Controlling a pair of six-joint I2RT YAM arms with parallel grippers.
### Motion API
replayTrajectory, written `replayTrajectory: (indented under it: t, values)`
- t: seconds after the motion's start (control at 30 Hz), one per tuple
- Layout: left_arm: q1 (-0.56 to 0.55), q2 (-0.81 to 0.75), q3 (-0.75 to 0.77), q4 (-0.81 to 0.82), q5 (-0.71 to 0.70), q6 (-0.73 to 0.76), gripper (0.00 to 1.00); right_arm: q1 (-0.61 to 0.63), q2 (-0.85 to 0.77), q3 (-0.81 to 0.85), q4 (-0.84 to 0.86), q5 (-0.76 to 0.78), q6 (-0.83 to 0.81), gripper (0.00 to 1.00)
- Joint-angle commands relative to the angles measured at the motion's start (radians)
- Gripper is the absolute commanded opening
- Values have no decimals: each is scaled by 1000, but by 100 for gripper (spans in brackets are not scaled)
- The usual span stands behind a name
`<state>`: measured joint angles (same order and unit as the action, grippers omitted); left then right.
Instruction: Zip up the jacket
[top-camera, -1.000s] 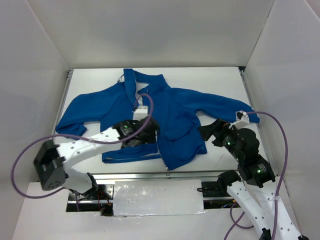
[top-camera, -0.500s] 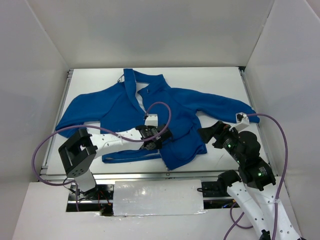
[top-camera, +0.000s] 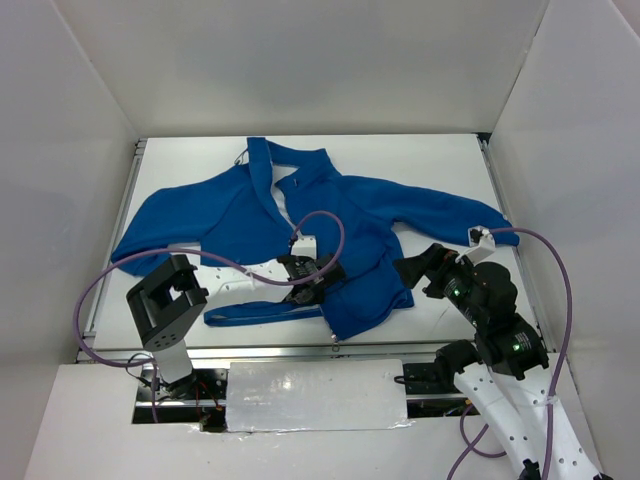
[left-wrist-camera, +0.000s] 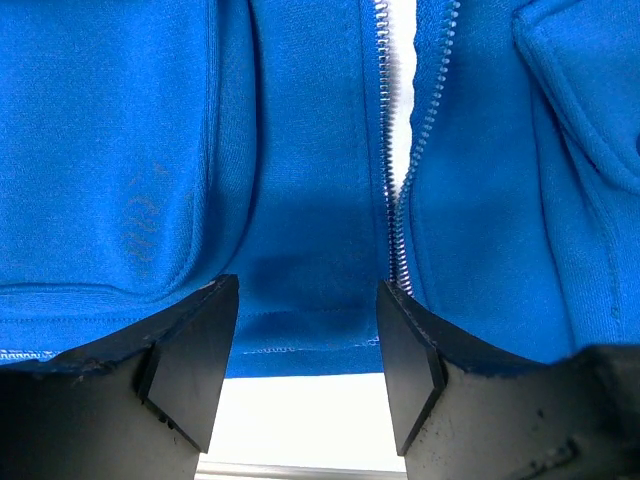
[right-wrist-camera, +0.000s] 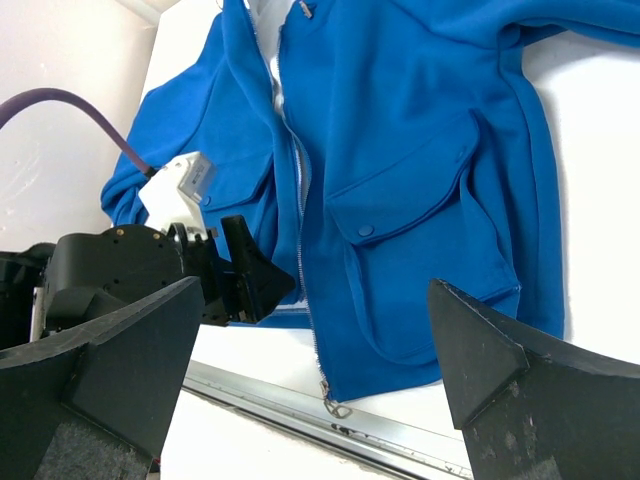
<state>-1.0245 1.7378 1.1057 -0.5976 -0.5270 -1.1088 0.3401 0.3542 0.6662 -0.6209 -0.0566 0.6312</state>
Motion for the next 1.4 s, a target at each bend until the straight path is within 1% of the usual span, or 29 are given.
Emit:
replayTrajectory:
  t: [0.0,0.13,0.3,0.5,0.6,0.77,0.83,0.87,0.9,0.97,1.03,1.1,1.23,1.33,1.37]
  values:
    - [-3,6,-9,5,-17,-33,69,7,-14,3,27,9,-18,100]
    - [-3,15,-24,-5,-33,-43,68,4,-11,0,32,1,-16,100]
    - [-3,20,-55,36,-15,-40,68,4,-6,0,35,-2,-18,100]
    - [-3,13,-72,70,5,-26,66,4,-1,0,39,-8,-14,100]
    - [-3,0,-75,78,4,-22,58,4,2,-5,43,-9,-13,100]
    - [-3,-1,-76,82,7,-22,39,4,0,-7,41,-11,-14,100]
    - [-3,0,-79,82,7,-22,36,4,0,-7,41,-9,-16,100]
    - [-3,0,-83,84,9,-19,33,4,-1,-7,38,-8,-16,100]
    - [-3,0,-83,84,10,-19,27,4,-1,-5,36,-6,-18,100]
    - [-3,0,-83,88,15,-16,22,4,-4,-7,36,-5,-18,100]
    - [-3,0,-83,91,16,-13,13,5,-4,-8,35,-5,-18,100]
    - [-3,0,-79,90,16,-11,0,2,-6,-10,36,-6,-18,100]
    - [-3,-15,-78,82,6,-11,0,4,0,-11,43,-6,-18,100]
    - [-3,-64,-89,78,-10,-20,0,4,8,-20,59,-32,-18,100]
    - [-3,-108,-105,84,-13,-28,0,2,17,-22,79,-44,-18,100]
